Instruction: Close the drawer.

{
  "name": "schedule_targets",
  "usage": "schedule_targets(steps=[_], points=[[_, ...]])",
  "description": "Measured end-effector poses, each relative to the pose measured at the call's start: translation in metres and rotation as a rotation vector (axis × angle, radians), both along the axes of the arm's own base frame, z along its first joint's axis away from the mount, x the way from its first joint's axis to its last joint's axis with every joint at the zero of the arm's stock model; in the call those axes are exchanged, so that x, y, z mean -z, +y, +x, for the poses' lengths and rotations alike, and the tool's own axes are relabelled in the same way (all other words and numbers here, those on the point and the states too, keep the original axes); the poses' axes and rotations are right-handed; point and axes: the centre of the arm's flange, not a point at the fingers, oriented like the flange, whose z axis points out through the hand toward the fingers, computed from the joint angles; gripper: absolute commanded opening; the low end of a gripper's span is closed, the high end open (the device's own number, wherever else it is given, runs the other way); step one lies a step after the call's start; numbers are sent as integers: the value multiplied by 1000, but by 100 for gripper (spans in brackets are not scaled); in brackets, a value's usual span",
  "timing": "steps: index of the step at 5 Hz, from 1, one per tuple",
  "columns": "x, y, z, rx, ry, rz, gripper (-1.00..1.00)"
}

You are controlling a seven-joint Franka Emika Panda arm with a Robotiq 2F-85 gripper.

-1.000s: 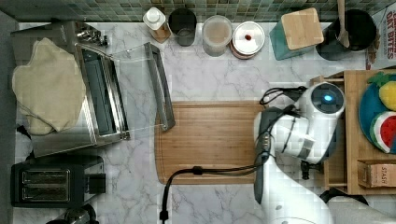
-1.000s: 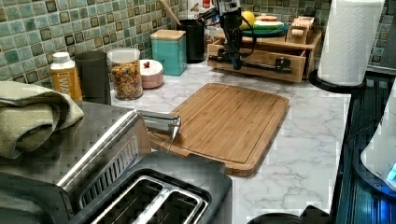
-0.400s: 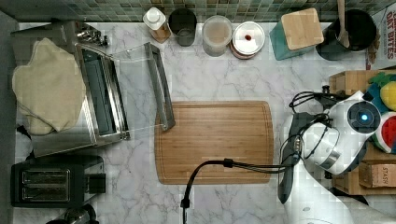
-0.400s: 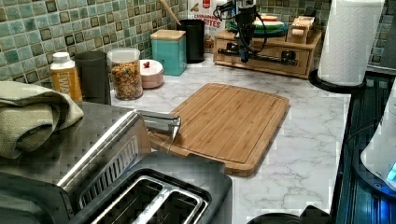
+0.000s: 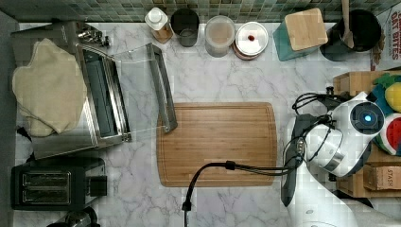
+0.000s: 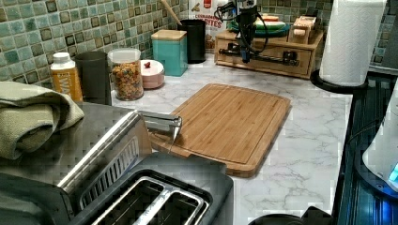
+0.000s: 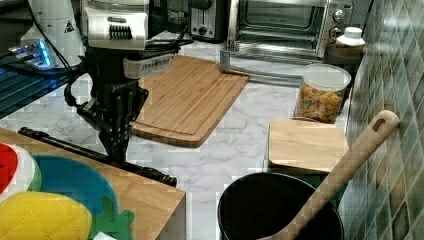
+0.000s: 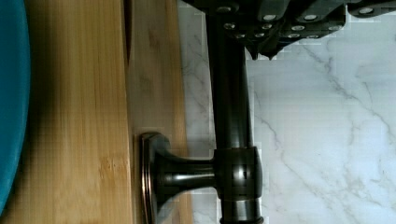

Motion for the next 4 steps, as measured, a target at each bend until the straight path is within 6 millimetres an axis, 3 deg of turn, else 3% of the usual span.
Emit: schedule_targets(steps=[4], points=[[0,1,0,0,1,-4,-100]])
